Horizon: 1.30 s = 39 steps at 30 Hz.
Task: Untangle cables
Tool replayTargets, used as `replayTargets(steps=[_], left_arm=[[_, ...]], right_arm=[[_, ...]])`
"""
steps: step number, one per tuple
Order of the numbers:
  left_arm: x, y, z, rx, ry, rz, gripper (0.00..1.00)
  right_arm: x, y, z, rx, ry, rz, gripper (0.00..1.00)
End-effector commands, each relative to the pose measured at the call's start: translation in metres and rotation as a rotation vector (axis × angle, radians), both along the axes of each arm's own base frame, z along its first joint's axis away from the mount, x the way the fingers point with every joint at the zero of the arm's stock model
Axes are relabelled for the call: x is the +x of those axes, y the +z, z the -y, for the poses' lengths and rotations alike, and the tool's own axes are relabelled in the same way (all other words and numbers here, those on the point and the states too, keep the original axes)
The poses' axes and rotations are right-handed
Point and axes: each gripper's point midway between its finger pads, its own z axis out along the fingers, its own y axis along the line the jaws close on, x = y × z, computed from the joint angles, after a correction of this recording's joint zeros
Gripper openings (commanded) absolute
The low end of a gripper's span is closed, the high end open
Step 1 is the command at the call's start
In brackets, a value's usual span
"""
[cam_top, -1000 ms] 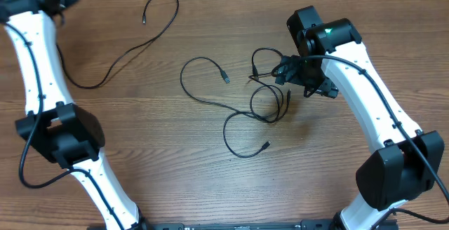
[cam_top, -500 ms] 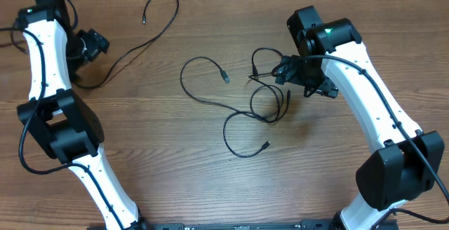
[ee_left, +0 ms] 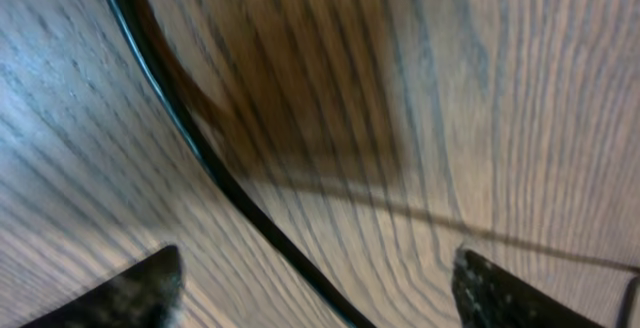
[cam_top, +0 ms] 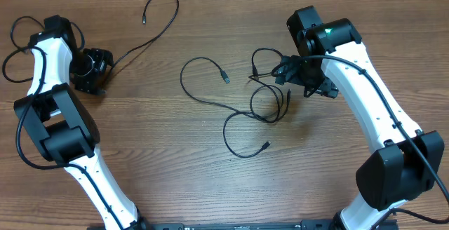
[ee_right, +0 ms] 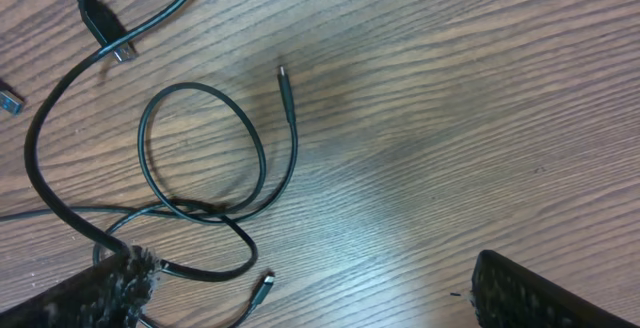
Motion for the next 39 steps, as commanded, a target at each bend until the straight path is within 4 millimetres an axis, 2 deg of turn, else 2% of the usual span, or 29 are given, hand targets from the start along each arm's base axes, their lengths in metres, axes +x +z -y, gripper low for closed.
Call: replayTargets(steps=[1, 4, 6, 10, 12, 16, 18, 20, 27, 30, 34, 37, 39], left_arm=[[-0.002, -0.003, 0.001, -0.001, 0.023, -0.006, 0.75], [-0.006, -0.005, -0.011, 0.068, 0.028, -0.028, 0.73], [-0.008, -0.006, -0.018, 0.109, 0.03, -0.041, 0.68], [-0.01, -0.006, -0.029, 0.171, 0.037, -0.057, 0.45], [-0.01, -0.007, -0.031, 0.185, 0.039, -0.058, 0.38], [-0.007, -0.011, -0.032, 0.187, 0.04, -0.041, 0.34], [-0.008, -0.015, -0.031, 0.187, 0.04, -0.041, 0.35], [-0.009, -0.021, -0.03, 0.18, 0.039, -0.04, 0.43], [-0.005, -0.024, -0.018, 0.112, 0.03, -0.012, 0.4], [-0.005, -0.024, -0.018, 0.115, 0.031, -0.01, 0.28], [0.0, -0.023, -0.02, 0.125, 0.019, 0.013, 0.04], [0.015, -0.017, -0.026, 0.164, -0.053, 0.081, 0.04], [0.031, -0.006, -0.034, 0.206, -0.114, 0.146, 0.04]], right_arm=[[0.007, 0.017, -0.001, 0.014, -0.002, 0.066, 1.0], [0.009, 0.017, -0.001, 0.018, -0.002, 0.076, 1.0], [0.011, 0.017, -0.002, 0.019, -0.002, 0.082, 1.0], [0.014, 0.018, -0.003, 0.024, -0.002, 0.095, 1.0], [0.015, 0.018, -0.003, 0.025, -0.002, 0.098, 1.0], [0.015, 0.018, -0.003, 0.025, -0.002, 0.098, 1.0], [0.015, 0.018, -0.003, 0.025, -0.002, 0.098, 1.0], [0.015, 0.018, -0.003, 0.025, -0.002, 0.098, 1.0], [0.015, 0.018, -0.003, 0.025, -0.002, 0.098, 1.0], [0.015, 0.018, -0.003, 0.025, -0.002, 0.098, 1.0], [0.015, 0.018, -0.003, 0.025, -0.002, 0.098, 1.0], [0.015, 0.018, -0.003, 0.025, -0.002, 0.098, 1.0], [0.015, 0.018, -0.003, 0.025, -0.002, 0.098, 1.0]])
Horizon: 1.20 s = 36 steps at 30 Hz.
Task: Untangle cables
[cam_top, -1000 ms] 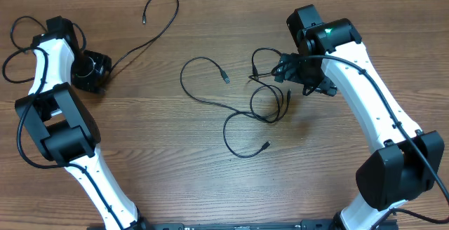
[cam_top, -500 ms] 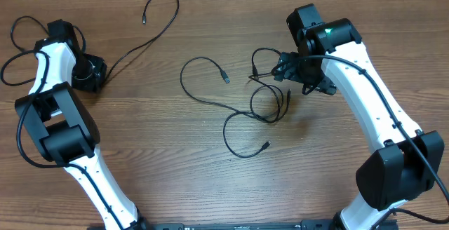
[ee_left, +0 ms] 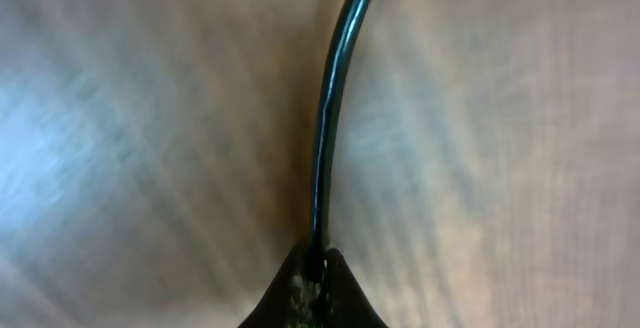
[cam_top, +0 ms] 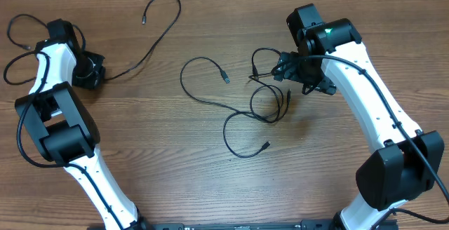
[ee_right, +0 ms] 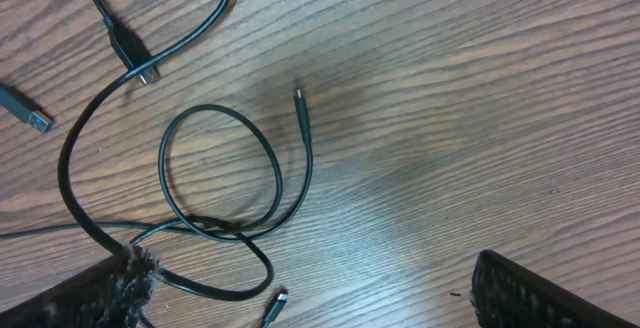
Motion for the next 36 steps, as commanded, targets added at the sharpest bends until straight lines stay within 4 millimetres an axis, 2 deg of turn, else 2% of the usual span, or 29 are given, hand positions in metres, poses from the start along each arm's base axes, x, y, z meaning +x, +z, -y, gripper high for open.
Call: replayTargets(steps=[1, 5, 8, 9, 11, 13, 15, 17, 18, 19, 20, 21, 22, 24, 25, 26, 28, 29, 33, 35, 36], left_arm=[[0.023, 0.021, -0.008, 0.071, -0.149, 0.096, 0.04], [0.063, 0.068, -0.023, 0.184, -0.254, 0.243, 0.04], [0.096, 0.116, -0.029, 0.292, -0.328, 0.379, 0.04], [0.117, 0.151, -0.028, 0.371, -0.395, 0.474, 0.04], [0.133, 0.181, -0.024, 0.451, -0.46, 0.545, 0.04], [0.143, 0.2, -0.019, 0.516, -0.516, 0.586, 0.04], [0.149, 0.195, -0.009, 0.541, -0.574, 0.584, 0.04], [0.149, 0.17, -0.006, 0.519, -0.603, 0.54, 0.05], [0.147, 0.153, -0.005, 0.495, -0.607, 0.508, 0.11], [0.145, 0.136, -0.004, 0.471, -0.613, 0.475, 0.19], [0.139, 0.11, -0.003, 0.434, -0.619, 0.42, 0.51], [0.136, 0.101, -0.004, 0.418, -0.619, 0.397, 0.71], [0.132, 0.088, -0.005, 0.398, -0.62, 0.368, 0.75], [0.119, 0.064, -0.01, 0.351, -0.611, 0.3, 0.76], [0.115, 0.061, -0.013, 0.341, -0.606, 0.285, 0.86], [0.11, 0.058, -0.016, 0.332, -0.601, 0.269, 0.91], [0.104, 0.062, -0.023, 0.323, -0.588, 0.259, 0.91], [0.098, 0.071, -0.029, 0.325, -0.576, 0.256, 0.97], [0.089, 0.104, -0.041, 0.341, -0.526, 0.283, 1.0], [0.084, 0.135, -0.045, 0.346, -0.472, 0.325, 1.0], [0.083, 0.161, -0.037, 0.323, -0.48, 0.392, 1.0]], right_arm=[[0.004, 0.017, 0.0, 0.01, -0.002, 0.052, 1.0], [0.004, 0.017, 0.0, 0.01, -0.002, 0.052, 1.0], [0.004, 0.017, 0.0, 0.01, -0.002, 0.052, 1.0], [0.004, 0.017, 0.0, 0.01, -0.002, 0.052, 1.0], [0.004, 0.017, 0.0, 0.01, -0.002, 0.052, 1.0], [0.004, 0.017, 0.0, 0.01, -0.002, 0.052, 1.0], [0.004, 0.017, 0.0, 0.01, -0.002, 0.052, 1.0], [0.004, 0.017, 0.0, 0.01, -0.002, 0.052, 1.0], [0.004, 0.017, 0.0, 0.01, -0.002, 0.052, 1.0], [0.004, 0.017, 0.0, 0.01, -0.002, 0.052, 1.0], [0.004, 0.017, 0.0, 0.01, -0.002, 0.052, 1.0], [0.004, 0.017, 0.0, 0.01, -0.002, 0.052, 1.0], [0.004, 0.017, 0.0, 0.01, -0.002, 0.052, 1.0], [0.004, 0.017, 0.0, 0.01, -0.002, 0.052, 1.0], [0.004, 0.017, 0.0, 0.01, -0.002, 0.052, 1.0], [0.004, 0.017, 0.0, 0.01, -0.002, 0.052, 1.0], [0.004, 0.017, 0.0, 0.01, -0.002, 0.052, 1.0], [0.004, 0.017, 0.0, 0.01, -0.002, 0.052, 1.0], [0.004, 0.017, 0.0, 0.01, -0.002, 0.052, 1.0], [0.004, 0.017, 0.0, 0.01, -0.002, 0.052, 1.0], [0.004, 0.017, 0.0, 0.01, -0.002, 0.052, 1.0]])
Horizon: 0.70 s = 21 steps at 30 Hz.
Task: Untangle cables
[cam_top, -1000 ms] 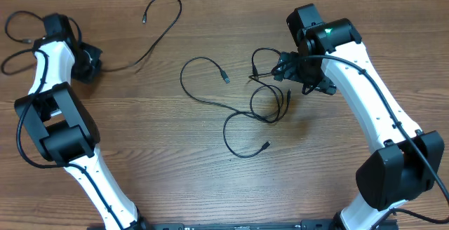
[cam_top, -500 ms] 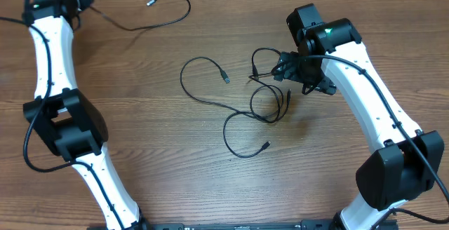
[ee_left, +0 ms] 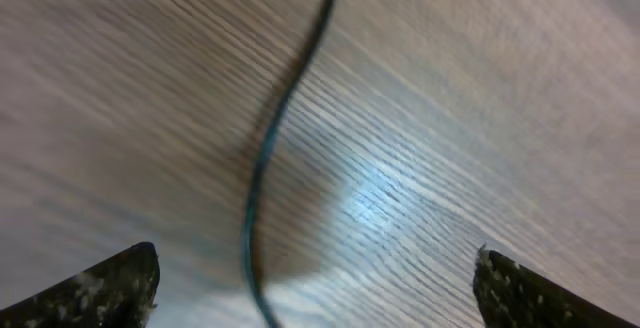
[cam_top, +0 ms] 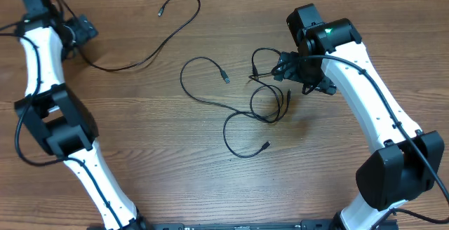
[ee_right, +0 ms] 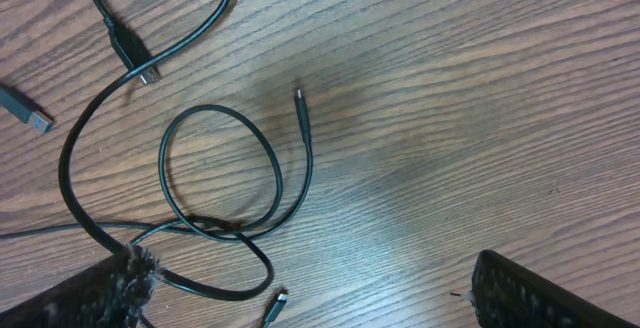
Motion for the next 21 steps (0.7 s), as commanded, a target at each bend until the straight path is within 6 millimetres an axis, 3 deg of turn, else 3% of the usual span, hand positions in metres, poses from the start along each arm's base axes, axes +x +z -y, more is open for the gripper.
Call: replayTargets(steps=[1, 5, 6, 8, 15, 21], left_arm=[[0.002, 0.101, 0.019, -0.063, -0.03, 0.201, 1.0], [-0.002, 0.135, 0.079, -0.234, -0.267, 0.279, 1.0], [-0.005, 0.136, 0.109, -0.257, -0.422, 0.284, 1.0], [-0.014, 0.117, 0.13, -0.223, -0.511, 0.203, 1.0], [-0.056, 0.025, 0.126, 0.13, -0.473, -0.284, 1.0], [-0.062, -0.013, 0.144, 0.159, -0.508, -0.384, 0.98]], right_arm=[[0.004, 0.017, 0.0, 0.01, -0.003, 0.052, 1.0], [0.004, 0.017, 0.001, 0.01, -0.003, 0.052, 1.0], [0.004, 0.017, 0.0, 0.01, -0.003, 0.052, 1.0], [0.004, 0.017, 0.0, 0.01, -0.003, 0.052, 1.0], [0.004, 0.017, 0.0, 0.01, -0.003, 0.052, 1.0], [0.004, 0.017, 0.0, 0.01, -0.003, 0.052, 1.0]])
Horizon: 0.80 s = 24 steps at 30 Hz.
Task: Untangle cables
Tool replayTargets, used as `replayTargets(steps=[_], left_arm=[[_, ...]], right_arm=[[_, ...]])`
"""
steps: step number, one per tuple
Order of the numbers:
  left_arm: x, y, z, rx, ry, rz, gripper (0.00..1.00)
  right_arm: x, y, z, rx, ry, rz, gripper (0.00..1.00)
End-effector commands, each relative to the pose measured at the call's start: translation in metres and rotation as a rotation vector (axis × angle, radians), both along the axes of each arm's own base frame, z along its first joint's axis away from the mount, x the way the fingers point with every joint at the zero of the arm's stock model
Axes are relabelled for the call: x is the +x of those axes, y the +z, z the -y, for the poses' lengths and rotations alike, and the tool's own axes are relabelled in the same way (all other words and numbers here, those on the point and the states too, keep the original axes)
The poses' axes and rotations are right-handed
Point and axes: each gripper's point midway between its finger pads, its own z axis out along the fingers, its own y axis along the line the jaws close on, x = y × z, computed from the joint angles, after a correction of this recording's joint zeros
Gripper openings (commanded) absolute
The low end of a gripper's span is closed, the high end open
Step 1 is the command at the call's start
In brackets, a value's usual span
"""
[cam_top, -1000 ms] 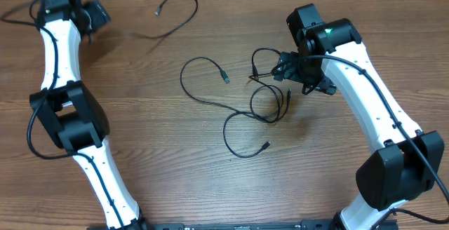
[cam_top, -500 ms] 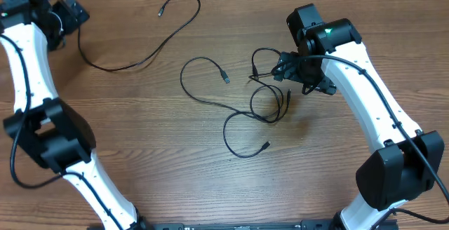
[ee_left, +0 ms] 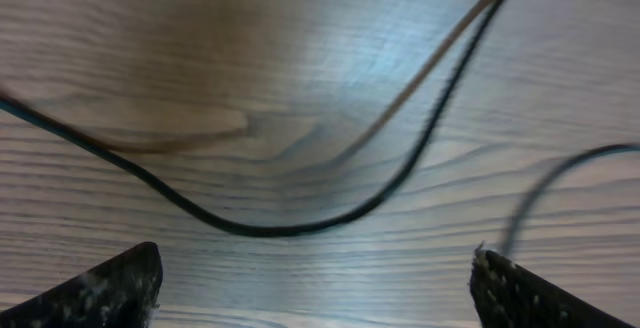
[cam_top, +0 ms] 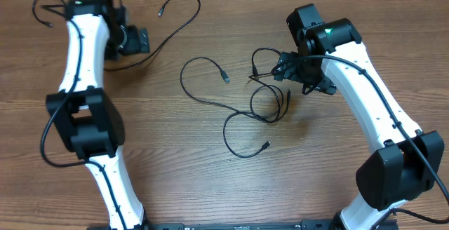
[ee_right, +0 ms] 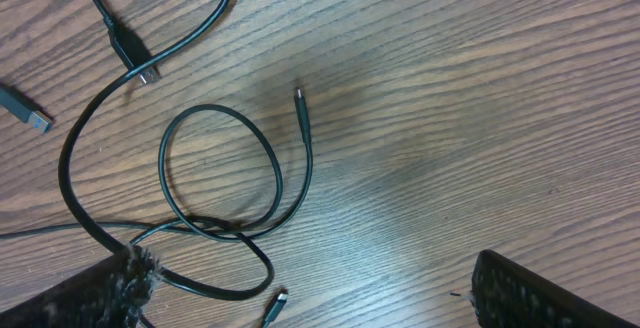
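A knot of black cables (cam_top: 265, 98) lies right of the table's middle, with loose plug ends (cam_top: 224, 77) trailing out to the left. My right gripper (cam_top: 299, 76) hovers at the knot's right edge. In the right wrist view it (ee_right: 320, 293) is open; a cable loop (ee_right: 222, 168) lies ahead and a thick strand passes its left finger (ee_right: 105, 288). One separate black cable (cam_top: 184, 21) curves along the back left. My left gripper (cam_top: 136, 42) is over its near end, open (ee_left: 315, 298), with that cable (ee_left: 300, 230) lying on the wood just ahead of the fingertips.
The table's far edge runs just behind the separate cable. The left arm's own wiring loops (cam_top: 43, 7) stick out at the back left corner. Bare wood (cam_top: 175, 167) fills the front half.
My left gripper has moved right from the back left corner to a spot over the separate cable's near end, still open. The right arm and the knot have not moved.
First my left gripper was open over the separate cable at the left edge. Then it was shut on that cable. Later it was open at the back left corner, the cable lying farther back. Now it is open beside it. The right gripper stayed open.
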Motion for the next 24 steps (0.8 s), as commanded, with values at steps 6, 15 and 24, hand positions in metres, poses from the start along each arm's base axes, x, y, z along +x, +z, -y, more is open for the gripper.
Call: replayTargets(steps=[6, 15, 24], left_arm=[[0.007, -0.035, -0.024, 0.184, -0.194, -0.03, 0.99], [0.012, -0.047, -0.013, 0.163, -0.407, -0.003, 0.95], [0.008, -0.049, 0.008, 0.021, -0.597, 0.048, 1.0]], right_arm=[[0.004, 0.017, 0.0, 0.01, -0.003, 0.052, 1.0], [0.004, 0.017, 0.0, 0.01, -0.003, 0.052, 1.0], [0.004, 0.017, 0.0, 0.01, -0.003, 0.052, 1.0]])
